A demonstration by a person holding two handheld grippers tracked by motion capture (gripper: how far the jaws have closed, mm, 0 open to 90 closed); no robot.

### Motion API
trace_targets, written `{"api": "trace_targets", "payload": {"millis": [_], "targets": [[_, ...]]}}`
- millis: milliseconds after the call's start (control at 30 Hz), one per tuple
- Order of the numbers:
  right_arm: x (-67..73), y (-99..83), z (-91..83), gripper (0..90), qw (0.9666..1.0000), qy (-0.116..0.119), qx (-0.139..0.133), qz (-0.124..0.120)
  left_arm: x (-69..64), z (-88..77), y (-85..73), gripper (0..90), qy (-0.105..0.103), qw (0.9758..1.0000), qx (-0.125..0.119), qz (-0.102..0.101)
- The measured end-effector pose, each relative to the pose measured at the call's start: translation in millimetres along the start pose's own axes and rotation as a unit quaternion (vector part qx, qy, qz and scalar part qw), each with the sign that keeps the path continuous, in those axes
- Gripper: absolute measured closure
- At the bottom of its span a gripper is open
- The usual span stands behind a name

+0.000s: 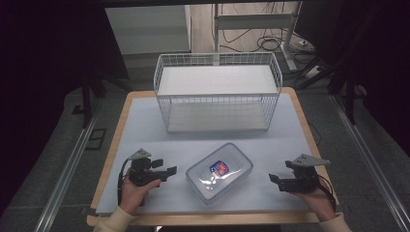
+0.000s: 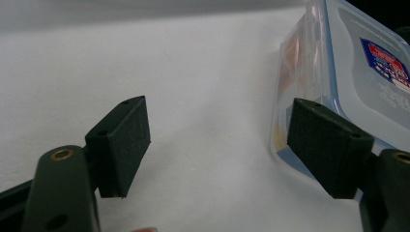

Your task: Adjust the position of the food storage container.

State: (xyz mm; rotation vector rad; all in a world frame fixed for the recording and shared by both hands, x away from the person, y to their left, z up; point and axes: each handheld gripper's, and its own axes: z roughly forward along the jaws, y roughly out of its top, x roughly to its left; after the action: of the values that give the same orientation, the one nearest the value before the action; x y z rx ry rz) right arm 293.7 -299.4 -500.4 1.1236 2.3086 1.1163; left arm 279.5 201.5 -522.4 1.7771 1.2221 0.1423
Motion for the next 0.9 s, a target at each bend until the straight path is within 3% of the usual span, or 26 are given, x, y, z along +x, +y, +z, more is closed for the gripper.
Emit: {"api": "trace_targets", "payload": {"millis": [367,533,633,900], "targets": [[4.5,0.5,3.0,16.4,0.9999,0.004,0.004,-0.011,-0.1,-6.4,0.7,23.1,0.009,0.9999,-0.009,0.003],[2.7,3.1,3.6,16.8,1.0000,0.000,-0.001,-0.008,-9.2,-16.4,6.3,23.5,-0.004,0.9997,-0.018,0.016],[3.8,3.9,4.2,17.3,0.9999,0.001,0.000,-0.010,-16.2,-20.1,10.8,27.7,-0.021,0.9994,-0.024,0.015],[4.9,6.4,5.9,17.7,0.9999,0.003,0.000,-0.013,-37.5,-25.5,23.8,46.9,-0.042,0.9979,-0.024,0.043]]}}
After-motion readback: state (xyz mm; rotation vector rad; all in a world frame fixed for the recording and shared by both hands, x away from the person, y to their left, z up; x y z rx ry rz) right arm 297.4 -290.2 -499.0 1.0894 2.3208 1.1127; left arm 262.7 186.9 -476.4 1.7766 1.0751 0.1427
